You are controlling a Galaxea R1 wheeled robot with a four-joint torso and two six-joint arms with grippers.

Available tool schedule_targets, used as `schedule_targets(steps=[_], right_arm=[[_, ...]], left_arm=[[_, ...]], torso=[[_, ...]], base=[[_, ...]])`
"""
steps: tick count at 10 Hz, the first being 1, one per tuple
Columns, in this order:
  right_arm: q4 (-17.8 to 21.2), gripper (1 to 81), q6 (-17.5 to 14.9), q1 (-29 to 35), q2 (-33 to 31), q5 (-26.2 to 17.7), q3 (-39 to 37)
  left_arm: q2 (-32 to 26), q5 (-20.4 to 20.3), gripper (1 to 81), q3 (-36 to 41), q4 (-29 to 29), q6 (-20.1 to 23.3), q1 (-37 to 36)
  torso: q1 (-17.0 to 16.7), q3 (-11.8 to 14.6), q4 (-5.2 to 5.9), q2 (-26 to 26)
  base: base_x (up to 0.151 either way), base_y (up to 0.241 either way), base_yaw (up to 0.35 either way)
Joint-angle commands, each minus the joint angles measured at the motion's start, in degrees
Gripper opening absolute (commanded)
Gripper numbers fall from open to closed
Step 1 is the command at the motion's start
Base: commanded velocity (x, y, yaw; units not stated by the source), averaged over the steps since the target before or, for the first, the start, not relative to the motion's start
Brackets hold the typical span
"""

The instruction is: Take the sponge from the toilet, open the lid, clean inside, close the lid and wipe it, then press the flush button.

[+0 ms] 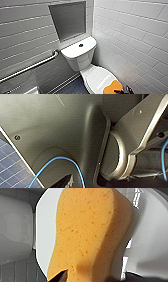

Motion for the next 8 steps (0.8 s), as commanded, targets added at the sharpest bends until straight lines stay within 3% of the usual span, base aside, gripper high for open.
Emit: schedule_targets(steps=[1, 8], right_arm=[[3.84, 81.1, 0.23, 7.55, -2.08, -1.02, -0.94], [6.56, 81.1, 0.23, 8.88, 4.51, -3.3, -5.78]], left_arm=[[-0.21, 4.31, 81.1, 0.44, -0.37, 0.01, 1.24], [-0.46, 4.67, 81.1, 0.44, -1.51, 0.01, 1.85]], torso=[[-0.09, 0.02, 0.0, 0.13], [0.99, -0.57, 0.0, -1.57]], base=[[0.0, 0.0, 0.0], [0.0, 0.0, 0.0]])
